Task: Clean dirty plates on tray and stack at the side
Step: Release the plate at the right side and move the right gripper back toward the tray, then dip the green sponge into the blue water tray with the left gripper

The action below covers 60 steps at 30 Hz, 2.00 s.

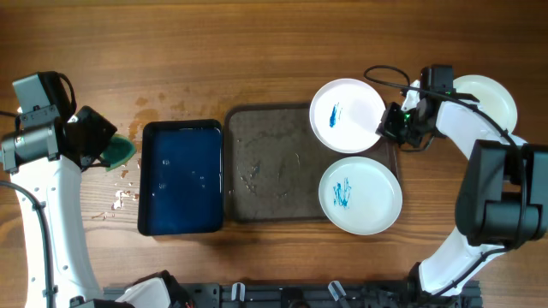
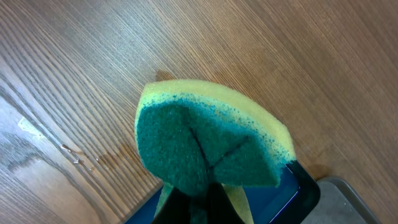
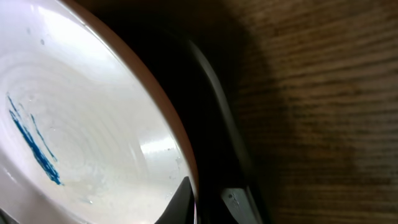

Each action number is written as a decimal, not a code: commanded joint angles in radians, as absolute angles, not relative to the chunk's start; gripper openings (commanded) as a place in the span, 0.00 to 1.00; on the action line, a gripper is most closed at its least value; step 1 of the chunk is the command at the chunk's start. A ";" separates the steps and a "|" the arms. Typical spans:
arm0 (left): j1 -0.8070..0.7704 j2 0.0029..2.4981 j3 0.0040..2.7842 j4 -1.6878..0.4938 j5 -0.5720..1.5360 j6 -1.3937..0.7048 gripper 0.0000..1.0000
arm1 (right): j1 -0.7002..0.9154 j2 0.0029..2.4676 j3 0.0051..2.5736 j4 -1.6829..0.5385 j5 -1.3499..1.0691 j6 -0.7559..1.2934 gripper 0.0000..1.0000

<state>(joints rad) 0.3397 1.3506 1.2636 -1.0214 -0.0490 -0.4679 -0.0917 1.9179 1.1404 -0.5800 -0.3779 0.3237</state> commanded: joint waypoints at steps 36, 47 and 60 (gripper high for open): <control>-0.087 1.718 1.081 -0.897 0.040 -0.461 0.04 | 0.270 1.932 1.159 -0.566 -0.403 0.210 0.04; -0.085 1.744 1.045 -0.818 -0.024 -0.479 0.04 | 0.270 1.932 1.159 -0.585 -0.403 0.195 0.05; -0.085 1.746 1.045 -0.811 -0.027 -0.480 0.04 | 0.270 1.932 1.159 -0.592 -0.421 0.185 0.04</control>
